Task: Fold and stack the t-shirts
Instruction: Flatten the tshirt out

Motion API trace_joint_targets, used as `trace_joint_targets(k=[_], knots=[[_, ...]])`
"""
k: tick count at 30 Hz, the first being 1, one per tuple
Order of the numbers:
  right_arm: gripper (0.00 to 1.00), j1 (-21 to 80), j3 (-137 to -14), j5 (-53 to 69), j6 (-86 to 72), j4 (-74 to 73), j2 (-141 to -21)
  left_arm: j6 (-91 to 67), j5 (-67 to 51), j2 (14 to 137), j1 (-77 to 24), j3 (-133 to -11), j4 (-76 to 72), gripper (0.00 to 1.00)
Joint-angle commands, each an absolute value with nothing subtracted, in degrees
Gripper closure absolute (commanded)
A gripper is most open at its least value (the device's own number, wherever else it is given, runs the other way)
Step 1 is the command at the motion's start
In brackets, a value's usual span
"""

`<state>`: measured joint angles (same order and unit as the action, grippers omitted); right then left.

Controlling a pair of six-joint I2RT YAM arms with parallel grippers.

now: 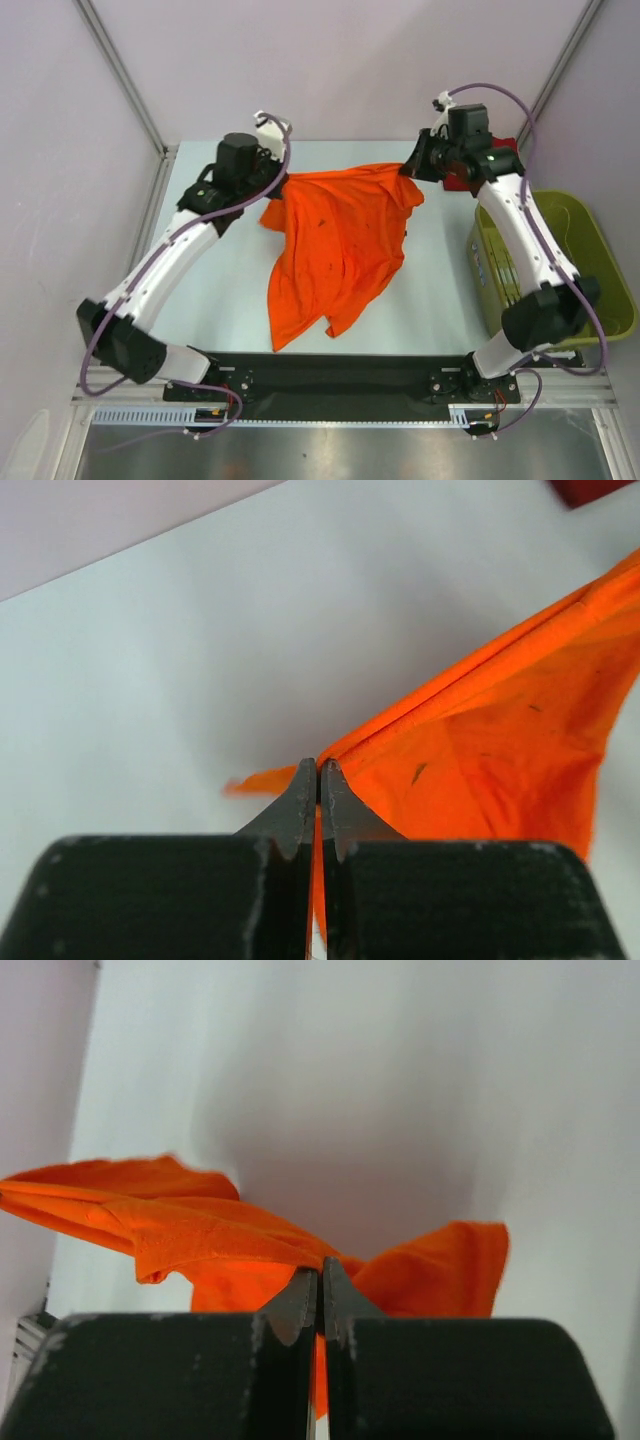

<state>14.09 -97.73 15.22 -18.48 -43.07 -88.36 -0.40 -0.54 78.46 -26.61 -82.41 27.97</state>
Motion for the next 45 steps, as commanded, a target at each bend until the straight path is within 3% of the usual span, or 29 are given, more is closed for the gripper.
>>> trace_joint_targets(k=[1,7,11,12,13,14,15,16,17,20,26,30,33,37,39,40,43,45], knots=[[1.0,11.7,-102.6,13.1,-14.7,-42.8,-92.7,6.9,9.7,82.7,-25.4,-83.2,21.4,1.0],[1.0,10.5,-112.0,13.8,-15.6,-40.7,-109.7,9.5,13.3,100.3,-21.0,-94.3,22.3,1.0],[1.0,10.5,-129.5,13.4,-18.8,-42.2,-123.1,3.9,21.8,110.7,-16.6,-111.5,29.9,0.98],[1.0,10.5,-133.3,12.7,-19.7,-44.1,-128.2,2.5,22.8,112.0,-15.8,-113.5,32.4,0.88],[0.99,10.4,-136.8,10.7,-20.4,-45.4,-130.5,0.5,24.9,112.9,-14.7,-115.1,33.5,0.52],[0.82,10.2,-143.6,9.4,-21.9,-46.7,-132.5,-1.0,25.5,113.2,-14.4,-116.4,33.9,0.33],[0.69,10.0,-146.2,8.1,-22.7,-49.5,-134.5,-1.4,25.7,112.6,-14.3,-116.0,34.4,0.22],[0.62,9.7,-147.8,7.0,-23.3,-50.7,-136.6,-2.1,25.5,111.8,-14.3,-115.2,34.5,0.02],[0.51,8.9,-148.5,6.9,-24.2,-51.6,-136.7,-2.7,25.1,109.1,-14.3,-112.3,34.6,0.0],[0.37,8.5,-141.5,4.7,-22.1,-53.9,-131.4,-6.9,20.9,100.5,-14.2,-100.8,34.9,0.0],[0.29,12.3,-110.3,0.0,-19.2,-52.9,-110.1,-17.6,5.0,78.9,-14.2,-67.8,31.1,0.09],[0.29,19.7,-89.0,3.3,-22.6,-46.0,-95.3,-24.8,0.4,63.4,-14.0,-53.3,33.4,0.13],[0.34,24.2,-74.7,5.6,-26.0,-41.6,-86.8,-30.1,-1.5,57.5,-13.5,-46.7,34.5,0.13],[0.64,28.2,-62.3,6.4,-33.1,-36.0,-82.4,-34.0,-3.6,55.4,-12.2,-43.2,35.1,0.17],[0.64,28.3,-59.2,7.6,-34.0,-33.0,-82.4,-34.6,-7.2,56.2,-11.4,-42.6,33.8,0.33],[0.62,28.1,-58.6,8.1,-34.3,-32.3,-82.9,-35.2,-8.2,56.9,-11.3,-42.4,33.3,0.34],[0.5,28.3,-59.2,8.2,-33.5,-31.2,-85.8,-38.1,-11.0,60.1,-10.5,-40.1,30.9,0.24],[0.48,28.3,-59.5,8.2,-33.1,-30.9,-87.7,-41.6,-11.6,61.2,-10.4,-38.8,29.2,0.2]])
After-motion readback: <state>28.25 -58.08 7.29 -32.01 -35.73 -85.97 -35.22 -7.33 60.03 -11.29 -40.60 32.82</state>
